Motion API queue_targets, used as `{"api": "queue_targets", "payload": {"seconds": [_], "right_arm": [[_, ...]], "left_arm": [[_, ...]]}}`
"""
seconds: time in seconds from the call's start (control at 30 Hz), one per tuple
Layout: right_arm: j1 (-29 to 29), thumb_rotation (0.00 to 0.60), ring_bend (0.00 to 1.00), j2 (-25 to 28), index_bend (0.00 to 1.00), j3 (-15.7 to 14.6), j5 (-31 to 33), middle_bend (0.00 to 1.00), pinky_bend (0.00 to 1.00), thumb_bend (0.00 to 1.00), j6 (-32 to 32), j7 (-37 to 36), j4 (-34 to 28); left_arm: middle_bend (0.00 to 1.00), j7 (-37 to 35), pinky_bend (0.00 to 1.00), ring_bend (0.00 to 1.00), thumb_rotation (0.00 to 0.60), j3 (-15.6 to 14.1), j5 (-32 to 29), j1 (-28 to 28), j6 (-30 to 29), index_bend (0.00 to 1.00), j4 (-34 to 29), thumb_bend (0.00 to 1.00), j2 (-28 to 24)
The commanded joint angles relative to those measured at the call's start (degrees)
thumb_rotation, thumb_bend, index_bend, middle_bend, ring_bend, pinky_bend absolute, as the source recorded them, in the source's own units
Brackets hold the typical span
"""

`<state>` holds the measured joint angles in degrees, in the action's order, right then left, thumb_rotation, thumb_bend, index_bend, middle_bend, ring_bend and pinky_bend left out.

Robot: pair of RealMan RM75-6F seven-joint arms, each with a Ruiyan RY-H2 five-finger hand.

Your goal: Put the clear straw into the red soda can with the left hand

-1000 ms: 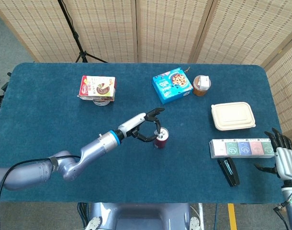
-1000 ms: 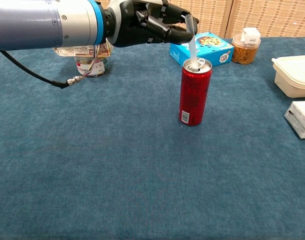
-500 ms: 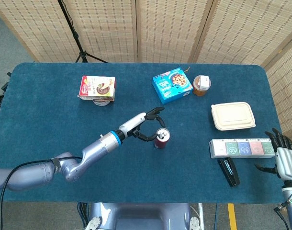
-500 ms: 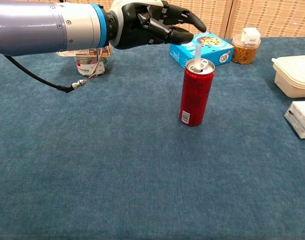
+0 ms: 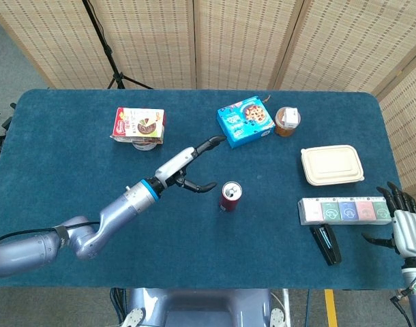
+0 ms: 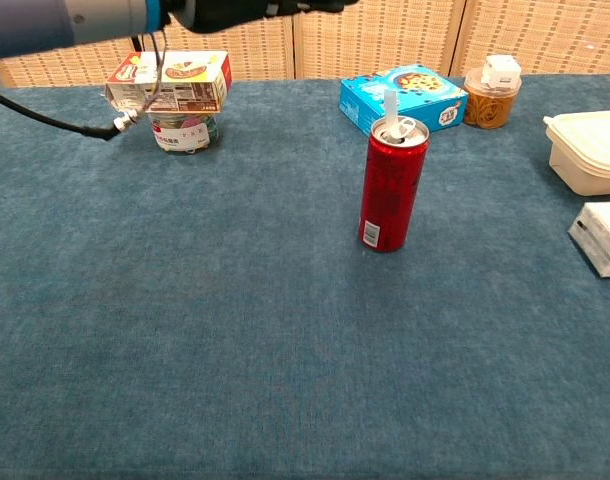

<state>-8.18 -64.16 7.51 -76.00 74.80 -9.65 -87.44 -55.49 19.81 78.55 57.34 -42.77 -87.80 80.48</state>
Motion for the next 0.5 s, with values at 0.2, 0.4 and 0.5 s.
{"api": "queue_targets", "payload": {"seconds": [0.2, 0.4, 0.5], "right_arm": [[0.37, 0.600, 0.00, 0.20, 0.10, -0.19, -1.09, 0.00, 0.00, 0.00, 1.31, 0.33, -0.51], [0.50, 0.600, 0.00, -1.31, 0.05, -0.69, -3.35, 0.00, 0.00, 0.00, 3.61, 2.93, 0.32], [0.58, 0.600, 0.00, -2.30, 0.05, -0.85, -4.05, 0.00, 0.00, 0.00, 4.85, 5.58, 0.86]], "left_arm": [[0.00, 20.66, 0.00, 0.00, 0.600, -1.93, -0.67, -6.74, -8.02, 0.00, -8.99, 0.27, -11.27], [0.00, 45.59, 0.00, 0.00, 0.600, -7.11, -5.87, -17.88, -22.66, 0.00, -16.18, 0.27, -17.07], [0.00, 52.22, 0.00, 0.00, 0.600, -10.81, -5.39, -24.36, -30.05, 0.00, -19.93, 0.27, -19.52]]}}
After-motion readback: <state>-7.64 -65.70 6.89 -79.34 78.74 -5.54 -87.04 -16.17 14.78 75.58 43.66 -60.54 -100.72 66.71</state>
